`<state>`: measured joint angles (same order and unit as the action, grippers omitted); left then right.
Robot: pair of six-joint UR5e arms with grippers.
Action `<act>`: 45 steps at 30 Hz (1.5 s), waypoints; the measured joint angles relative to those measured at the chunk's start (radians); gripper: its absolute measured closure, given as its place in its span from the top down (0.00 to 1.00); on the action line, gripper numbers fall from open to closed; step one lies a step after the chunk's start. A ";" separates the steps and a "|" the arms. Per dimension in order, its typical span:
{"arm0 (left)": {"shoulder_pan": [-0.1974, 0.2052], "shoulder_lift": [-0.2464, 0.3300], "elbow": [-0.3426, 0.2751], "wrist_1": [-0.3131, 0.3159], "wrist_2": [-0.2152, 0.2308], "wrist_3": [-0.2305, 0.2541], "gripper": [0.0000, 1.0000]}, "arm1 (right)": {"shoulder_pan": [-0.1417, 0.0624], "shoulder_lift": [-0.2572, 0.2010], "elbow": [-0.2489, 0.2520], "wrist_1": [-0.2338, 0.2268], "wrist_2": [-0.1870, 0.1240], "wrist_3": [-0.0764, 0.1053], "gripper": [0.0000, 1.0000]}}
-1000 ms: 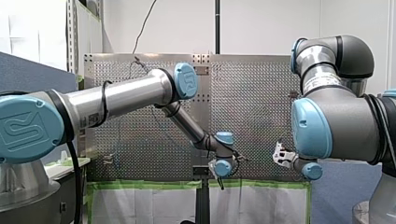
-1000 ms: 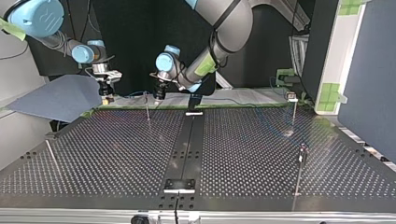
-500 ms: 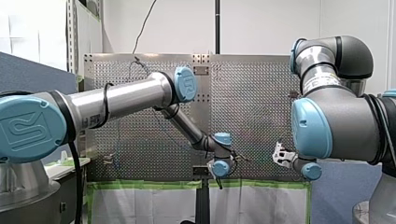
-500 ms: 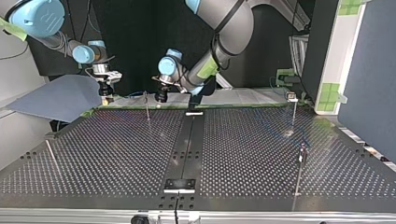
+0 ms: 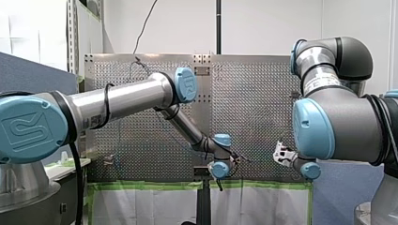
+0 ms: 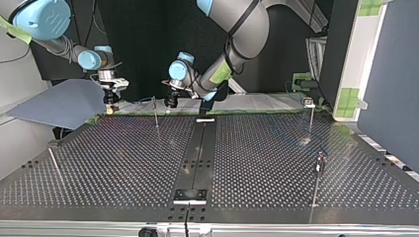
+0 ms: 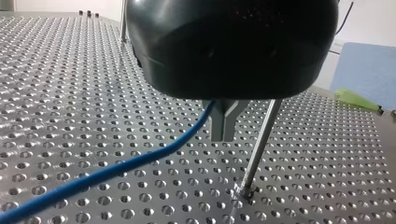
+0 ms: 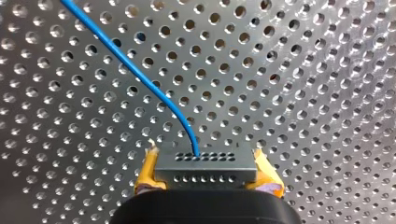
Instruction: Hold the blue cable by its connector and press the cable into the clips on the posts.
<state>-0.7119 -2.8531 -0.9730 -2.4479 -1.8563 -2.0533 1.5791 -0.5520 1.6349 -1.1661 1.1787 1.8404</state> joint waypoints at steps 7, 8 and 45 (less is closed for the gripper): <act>0.001 0.000 0.015 -0.035 -0.021 0.038 0.00 | 0.007 0.002 -0.013 0.000 0.014 0.005 0.00; 0.001 0.000 0.017 -0.041 -0.027 0.045 0.00 | 0.008 0.003 -0.013 0.000 0.015 0.005 0.00; 0.015 -0.001 0.067 -0.166 -0.102 0.363 0.00 | 0.012 0.062 -0.142 0.107 0.107 -0.014 0.00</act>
<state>-0.6973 -2.8537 -0.9064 -2.6139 -1.9581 -1.6901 1.5909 -0.4897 1.4928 -1.0594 1.2860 1.8263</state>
